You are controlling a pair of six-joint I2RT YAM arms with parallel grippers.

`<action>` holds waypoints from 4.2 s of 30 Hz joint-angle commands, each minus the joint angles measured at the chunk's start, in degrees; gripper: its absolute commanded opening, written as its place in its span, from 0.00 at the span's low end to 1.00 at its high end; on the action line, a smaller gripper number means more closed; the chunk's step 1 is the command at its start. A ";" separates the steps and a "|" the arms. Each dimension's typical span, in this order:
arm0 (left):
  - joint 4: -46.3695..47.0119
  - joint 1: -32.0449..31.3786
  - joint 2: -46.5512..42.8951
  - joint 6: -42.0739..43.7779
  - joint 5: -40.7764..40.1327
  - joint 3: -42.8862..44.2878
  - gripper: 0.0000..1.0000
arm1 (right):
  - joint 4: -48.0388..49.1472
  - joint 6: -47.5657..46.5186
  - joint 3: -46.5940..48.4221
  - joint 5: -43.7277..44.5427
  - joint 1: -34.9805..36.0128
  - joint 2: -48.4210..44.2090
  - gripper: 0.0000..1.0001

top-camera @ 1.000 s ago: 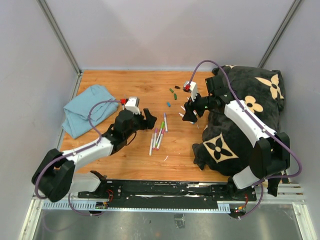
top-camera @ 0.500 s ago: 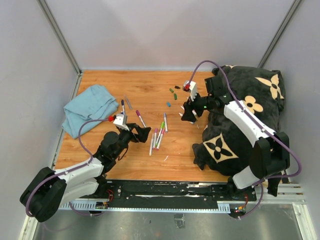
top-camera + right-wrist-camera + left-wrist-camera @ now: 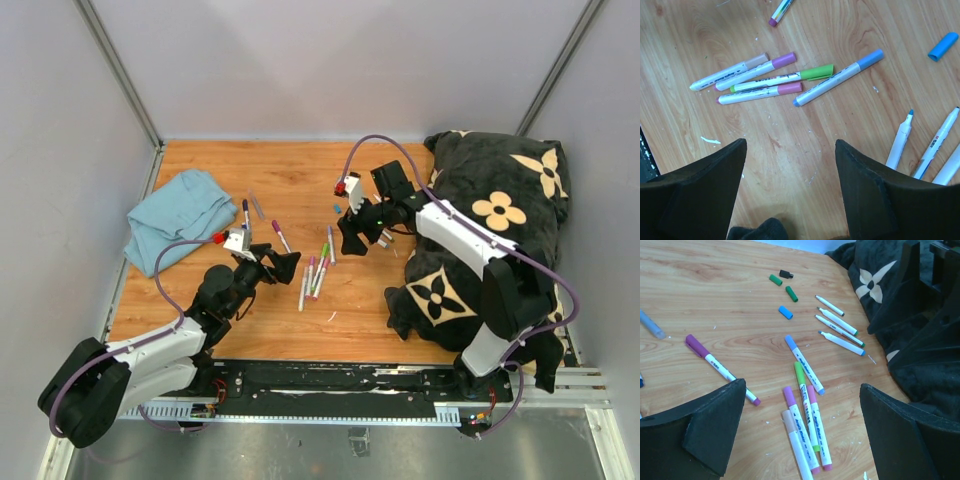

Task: Open the pen caps
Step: Pick up the pen from the center of the board.

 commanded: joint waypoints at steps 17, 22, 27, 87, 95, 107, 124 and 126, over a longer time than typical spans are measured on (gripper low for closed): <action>-6.84 -0.04 -2.75 5.10 -4.66 1.86 0.99 | 5.26 11.58 5.42 16.33 4.07 8.22 0.70; -7.92 -0.04 -3.12 5.56 -5.23 1.97 0.99 | 5.62 15.96 8.09 16.94 4.51 12.30 0.68; -8.46 -0.04 -3.25 5.82 -5.49 2.04 0.99 | 4.60 17.75 10.98 17.96 5.29 16.78 0.65; -5.57 -0.04 -6.88 4.60 -5.31 -1.22 0.99 | -10.79 -0.51 6.06 26.73 6.88 17.98 0.27; -5.21 -0.05 -6.79 4.35 -4.93 -1.29 0.99 | -11.53 -1.75 7.01 28.85 7.84 20.06 0.32; -3.45 -0.04 -8.13 4.36 -0.84 -1.76 0.99 | -12.20 -2.79 7.42 30.34 8.82 22.29 0.30; 17.50 -0.04 1.39 -19.83 12.12 -7.08 0.99 | -9.07 -3.72 4.54 24.53 5.63 13.47 0.01; 19.77 -0.04 2.90 -21.27 12.45 -7.34 0.99 | -8.77 -3.57 4.19 23.04 4.85 12.25 0.01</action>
